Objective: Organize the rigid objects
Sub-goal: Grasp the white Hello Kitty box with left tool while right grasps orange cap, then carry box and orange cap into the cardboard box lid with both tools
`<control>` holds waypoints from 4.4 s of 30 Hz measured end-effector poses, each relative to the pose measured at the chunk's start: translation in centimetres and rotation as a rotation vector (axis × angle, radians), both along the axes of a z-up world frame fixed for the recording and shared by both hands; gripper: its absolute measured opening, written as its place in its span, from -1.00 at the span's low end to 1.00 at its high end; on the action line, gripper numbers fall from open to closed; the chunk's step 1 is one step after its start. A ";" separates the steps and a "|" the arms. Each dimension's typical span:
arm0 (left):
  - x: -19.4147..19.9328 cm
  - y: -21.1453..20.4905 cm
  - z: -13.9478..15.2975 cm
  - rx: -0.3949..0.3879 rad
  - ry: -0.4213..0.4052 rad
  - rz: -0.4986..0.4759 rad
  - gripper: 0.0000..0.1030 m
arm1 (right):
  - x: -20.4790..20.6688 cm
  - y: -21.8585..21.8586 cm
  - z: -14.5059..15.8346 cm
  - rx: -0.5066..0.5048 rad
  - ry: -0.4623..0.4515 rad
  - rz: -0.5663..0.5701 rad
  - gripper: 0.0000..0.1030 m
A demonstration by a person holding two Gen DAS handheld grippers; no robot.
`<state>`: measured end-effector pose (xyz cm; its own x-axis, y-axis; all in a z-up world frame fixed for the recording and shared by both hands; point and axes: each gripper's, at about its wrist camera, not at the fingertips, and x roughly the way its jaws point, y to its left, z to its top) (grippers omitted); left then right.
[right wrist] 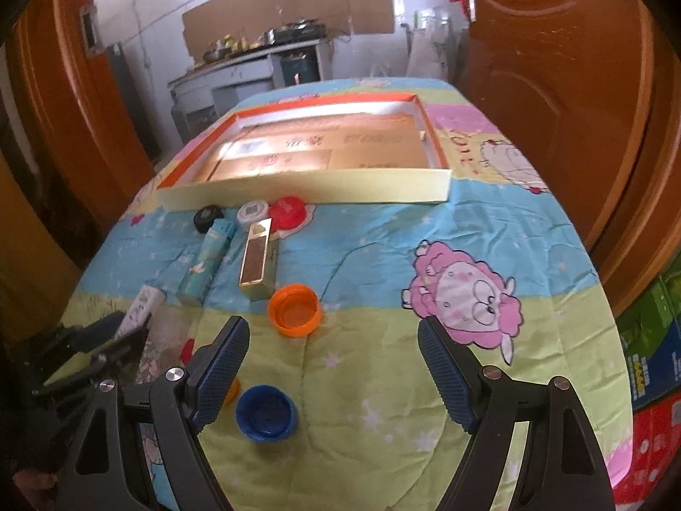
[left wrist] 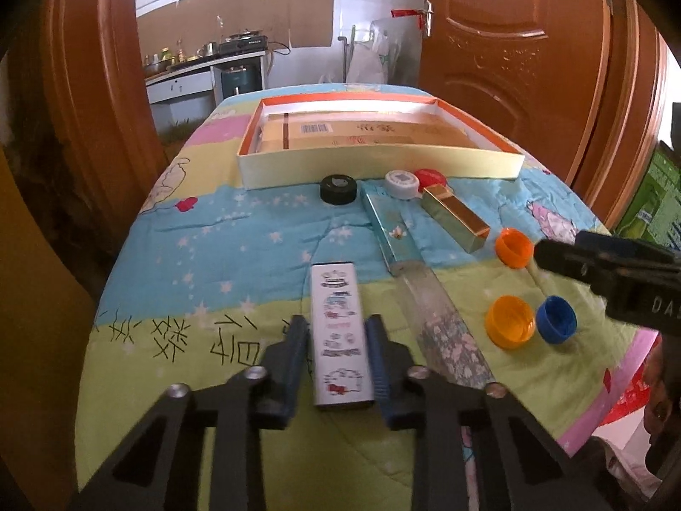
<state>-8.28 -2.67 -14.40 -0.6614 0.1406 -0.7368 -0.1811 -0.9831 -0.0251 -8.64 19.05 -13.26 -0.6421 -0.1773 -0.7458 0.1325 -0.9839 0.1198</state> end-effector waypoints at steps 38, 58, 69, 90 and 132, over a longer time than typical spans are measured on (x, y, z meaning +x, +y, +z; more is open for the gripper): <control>-1.5 -0.1 6.8 0.036 0.105 0.069 -0.49 | -0.7 0.9 5.2 0.067 0.105 0.074 -0.40; -9.5 0.8 13.1 0.078 0.156 0.115 -0.49 | -5.8 1.0 10.3 -0.025 0.200 0.095 -0.40; -14.0 2.2 12.6 0.051 0.118 0.089 -0.49 | -10.2 1.3 10.6 -0.018 0.174 0.112 -0.40; -22.4 3.8 8.7 0.038 0.002 0.083 -0.49 | -21.5 2.0 8.3 -0.044 0.060 0.172 -0.40; -32.2 3.8 1.5 -0.001 -0.214 0.089 -0.49 | -32.3 0.9 0.3 0.013 -0.169 0.202 -0.40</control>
<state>-40.51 1.16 -12.93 -0.5001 0.0878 -0.8615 -0.0839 -0.9951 -0.0527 -40.96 19.98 -12.94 -0.4607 -0.2785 -0.8427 0.3053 -0.9413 0.1442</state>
